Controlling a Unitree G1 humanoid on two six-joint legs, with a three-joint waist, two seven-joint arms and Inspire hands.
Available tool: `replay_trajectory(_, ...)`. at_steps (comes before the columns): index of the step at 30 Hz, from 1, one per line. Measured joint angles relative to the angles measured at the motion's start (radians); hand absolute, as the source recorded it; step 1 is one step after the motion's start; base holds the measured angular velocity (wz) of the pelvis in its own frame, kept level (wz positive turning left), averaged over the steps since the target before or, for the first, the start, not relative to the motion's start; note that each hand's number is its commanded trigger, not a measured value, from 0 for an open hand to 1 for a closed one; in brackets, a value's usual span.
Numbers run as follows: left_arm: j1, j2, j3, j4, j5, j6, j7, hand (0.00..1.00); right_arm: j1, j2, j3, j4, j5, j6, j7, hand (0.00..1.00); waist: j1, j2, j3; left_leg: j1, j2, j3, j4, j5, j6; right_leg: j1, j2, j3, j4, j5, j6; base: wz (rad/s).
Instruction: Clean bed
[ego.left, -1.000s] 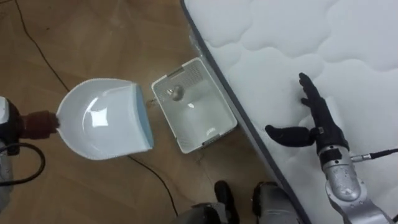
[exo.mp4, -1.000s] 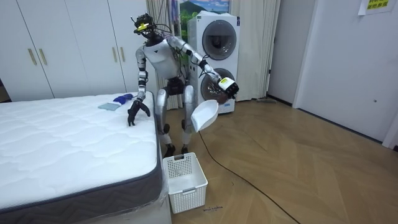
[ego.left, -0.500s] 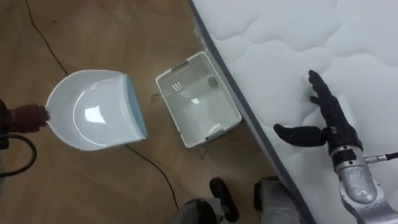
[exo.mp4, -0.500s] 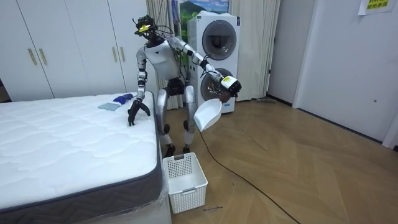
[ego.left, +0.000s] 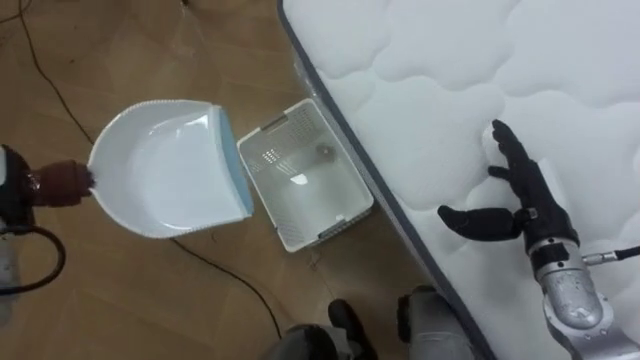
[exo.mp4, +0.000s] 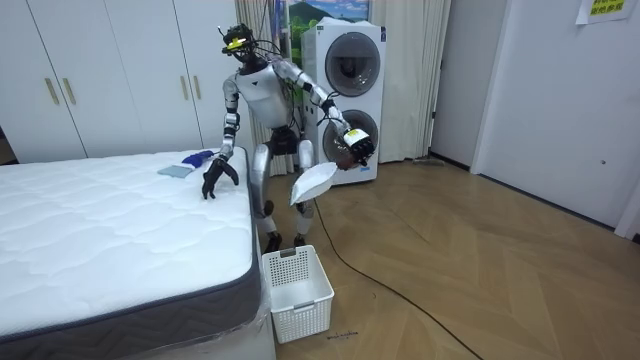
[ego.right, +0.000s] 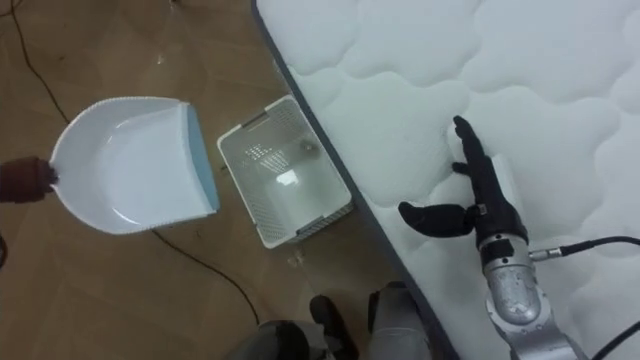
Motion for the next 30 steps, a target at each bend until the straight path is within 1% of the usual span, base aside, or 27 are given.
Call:
replay_trajectory(1,0.016,-0.013,0.012,-0.026,0.017,-0.013,0.021,1.0,0.002,0.006,0.0,0.001,0.0,0.0,-0.003,0.0,0.015,-0.008,0.0003,0.006,0.001,0.0,0.004,-0.007,-0.002,0.0,0.009,0.017,0.0,0.004,0.001,-0.55)
replay_trajectory(2,0.038,-0.023,0.029,-0.052,0.032,-0.026,0.039,1.0,0.001,0.022,0.001,0.005,0.001,0.005,-0.006,0.0,0.026,-0.022,-0.002,0.012,0.001,-0.001,0.003,-0.012,-0.006,-0.002,0.019,0.034,-0.002,0.008,-0.001,-0.55)
replay_trajectory(3,0.054,-0.023,0.035,-0.066,0.039,-0.035,0.054,1.0,-0.001,0.032,0.001,0.004,0.001,0.008,-0.007,0.0,0.028,-0.026,-0.0029,0.014,0.004,-0.001,0.005,-0.016,-0.008,-0.002,0.022,0.036,-0.003,0.011,-0.004,-0.52)
replay_trajectory(4,0.074,-0.031,0.043,-0.087,0.056,-0.05,0.08,1.0,-0.003,0.041,0.003,0.004,0.001,0.013,-0.01,0.0,0.034,-0.029,-0.0033,0.019,0.012,-0.001,0.011,-0.024,-0.012,0.003,0.037,0.047,-0.011,0.016,-0.004,-0.54)
replay_trajectory(5,0.084,-0.054,0.045,-0.091,0.073,-0.06,0.105,1.0,-0.003,0.043,0.003,0.006,0.003,0.022,-0.015,0.0,0.046,-0.03,-0.0035,0.03,0.021,-0.001,0.011,-0.03,-0.015,0.012,0.056,0.062,-0.026,0.026,-0.005,-0.59)
replay_trajectory(7,0.105,-0.083,0.045,-0.096,0.084,-0.082,0.113,1.0,-0.01,0.056,0.002,0.02,0.0,0.026,-0.018,0.0,0.056,-0.031,-0.0045,0.049,0.026,-0.017,0.011,-0.04,-0.024,0.038,0.08,0.086,-0.046,0.038,-0.005,-0.64)
replay_trajectory(8,0.117,-0.098,0.045,-0.098,0.084,-0.091,0.112,1.0,-0.018,0.072,0.002,0.038,-0.009,0.032,-0.027,0.0,0.05,-0.032,-0.0048,0.064,0.023,-0.04,0.014,-0.046,-0.03,0.055,0.09,0.096,-0.054,0.04,-0.003,-0.52)
replay_trajectory(10,0.12,-0.117,0.045,-0.105,0.082,-0.099,0.111,1.0,-0.029,0.087,0.002,0.053,-0.007,0.046,-0.038,0.0,0.045,-0.034,-0.0058,0.071,0.024,-0.065,0.032,-0.061,-0.036,0.067,0.106,0.112,-0.056,0.041,-0.002,-0.46)
replay_trajectory(12,0.119,-0.132,0.045,-0.127,0.082,-0.105,0.103,1.0,-0.032,0.098,-0.01,0.06,-0.002,0.057,-0.042,0.0,0.036,-0.034,-0.0058,0.08,0.028,-0.076,0.046,-0.076,-0.038,0.077,0.123,0.132,-0.06,0.044,0.004,-0.43)
replay_trajectory(13,0.121,-0.147,0.045,-0.15,0.083,-0.106,0.098,1.0,-0.021,0.109,-0.031,0.06,0.001,0.068,-0.042,0.0,0.029,-0.034,-0.0063,0.096,0.03,-0.076,0.049,-0.085,-0.037,0.092,0.129,0.141,-0.065,0.045,0.008,-0.4)
replay_trajectory(14,0.125,-0.159,0.045,-0.176,0.084,-0.108,0.095,1.0,-0.01,0.117,-0.048,0.058,0.001,0.081,-0.044,0.0,0.024,-0.038,-0.0085,0.117,0.038,-0.065,0.049,-0.097,-0.033,0.103,0.14,0.154,-0.072,0.048,0.014,-0.45)
replay_trajectory(15,0.128,-0.162,0.046,-0.189,0.084,-0.11,0.095,1.0,-0.006,0.118,-0.05,0.055,0.002,0.087,-0.045,0.0,0.025,-0.041,-0.011,0.128,0.045,-0.051,0.049,-0.104,-0.031,0.108,0.147,0.164,-0.075,0.049,0.016,-0.67)
replay_trajectory(16,0.134,-0.163,0.046,-0.206,0.086,-0.116,0.095,1.0,-0.006,0.118,-0.052,0.054,0.003,0.097,-0.048,0.0,0.027,-0.048,-0.0149,0.154,0.062,-0.021,0.047,-0.117,-0.029,0.121,0.158,0.171,-0.084,0.056,0.021,-1.0)
replay_trajectory(17,0.145,-0.164,0.05,-0.224,0.086,-0.118,0.095,1.0,-0.005,0.118,-0.056,0.051,0.003,0.105,-0.052,0.0,0.034,-0.054,-0.0192,0.188,0.084,0.02,0.042,-0.134,-0.029,0.133,0.155,0.152,-0.093,0.067,0.018,-1.13)
replay_trajectory(18,0.152,-0.169,0.057,-0.234,0.086,-0.116,0.095,1.0,-0.006,0.118,-0.062,0.048,0.004,0.107,-0.052,0.0,0.043,-0.055,-0.0202,0.206,0.099,0.048,0.043,-0.144,-0.028,0.139,0.148,0.124,-0.1,0.076,0.013,-1.49)
replay_trajectory(19,0.172,-0.18,0.069,-0.253,0.086,-0.114,0.099,1.0,-0.009,0.119,-0.069,0.047,0.009,0.108,-0.057,0.0,0.062,-0.055,-0.0211,0.25,0.129,0.103,0.04,-0.161,-0.034,0.158,0.116,0.028,-0.125,0.101,-0.01,-1.59)
replay_trajectory(20,0.187,-0.183,0.073,-0.265,0.092,-0.115,0.101,1.0,-0.013,0.122,-0.07,0.046,0.009,0.107,-0.068,0.0,0.07,-0.057,-0.0241,0.289,0.148,0.155,0.024,-0.169,-0.035,0.177,0.079,-0.074,-0.148,0.117,-0.035,-1.58)
replay_trajectory(21,0.196,-0.186,0.082,-0.275,0.104,-0.115,0.102,1.0,-0.015,0.124,-0.07,0.046,0.008,0.107,-0.073,0.0,0.071,-0.063,-0.0275,0.307,0.152,0.188,0.008,-0.169,-0.035,0.182,0.06,-0.122,-0.161,0.126,-0.046,-1.54)
replay_trajectory(22,0.22,-0.2,0.108,-0.292,0.126,-0.115,0.113,1.0,-0.02,0.131,-0.071,0.046,0.007,0.108,-0.073,0.0,0.08,-0.074,-0.0328,0.34,0.162,0.259,-0.022,-0.168,-0.034,0.197,0.027,-0.214,-0.185,0.147,-0.072,-1.57)
replay_trajectory(23,0.242,-0.223,0.132,-0.292,0.126,-0.114,0.12,1.0,-0.023,0.143,-0.072,0.046,0.016,0.108,-0.073,0.0,0.092,-0.081,-0.0337,0.373,0.174,0.322,-0.04,-0.17,-0.035,0.209,-0.016,-0.31,-0.183,0.153,-0.084,-1.53)
replay_trajectory(24,0.249,-0.242,0.143,-0.293,0.127,-0.113,0.122,1.0,-0.022,0.144,-0.074,0.046,0.029,0.108,-0.073,0.0,0.091,-0.081,-0.0336,0.387,0.181,0.347,-0.041,-0.174,-0.037,0.216,-0.044,-0.348,-0.158,0.147,-0.078,-1.27)
replay_trajectory(25,0.261,-0.275,0.147,-0.303,0.131,-0.109,0.123,1.0,-0.017,0.145,-0.08,0.047,0.046,0.109,-0.073,0.0,0.093,-0.081,-0.0338,0.414,0.193,0.396,-0.048,-0.182,-0.044,0.239,-0.099,-0.387,-0.113,0.128,-0.055,-1.14)
replay_trajectory(26,0.284,-0.296,0.147,-0.332,0.13,-0.112,0.123,1.0,-0.016,0.147,-0.08,0.047,0.057,0.109,-0.072,0.0,0.101,-0.088,-0.0381,0.437,0.21,0.457,-0.056,-0.187,-0.054,0.26,-0.148,-0.408,-0.102,0.12,-0.041,-1.18)
replay_trajectory(27,0.292,-0.3,0.147,-0.344,0.131,-0.118,0.123,1.0,-0.018,0.15,-0.078,0.047,0.061,0.109,-0.072,0.0,0.108,-0.094,-0.0395,0.445,0.219,0.483,-0.055,-0.189,-0.061,0.271,-0.165,-0.423,-0.111,0.12,-0.031,-1.31)
replay_trajectory(28,0.297,-0.3,0.147,-0.346,0.13,-0.132,0.12,1.0,-0.018,0.156,-0.074,0.044,0.067,0.107,-0.071,0.0,0.122,-0.11,-0.043,0.45,0.232,0.503,-0.047,-0.19,-0.074,0.274,-0.171,-0.455,-0.148,0.122,-0.021,-1.33)
replay_trajectory(29,0.302,-0.304,0.15,-0.346,0.131,-0.132,0.107,1.0,-0.018,0.155,-0.071,0.042,0.068,0.099,-0.064,0.0,0.132,-0.116,-0.0437,0.45,0.239,0.486,-0.043,-0.191,-0.085,0.276,-0.153,-0.504,-0.182,0.123,-0.035,-1.35)
replay_trajectory(30,0.309,-0.309,0.155,-0.346,0.133,-0.132,0.102,1.0,-0.02,0.154,-0.07,0.042,0.071,0.093,-0.058,0.0,0.139,-0.116,-0.0439,0.45,0.24,0.468,-0.044,-0.192,-0.09,0.283,-0.142,-0.514,-0.197,0.13,-0.049,-1.44)
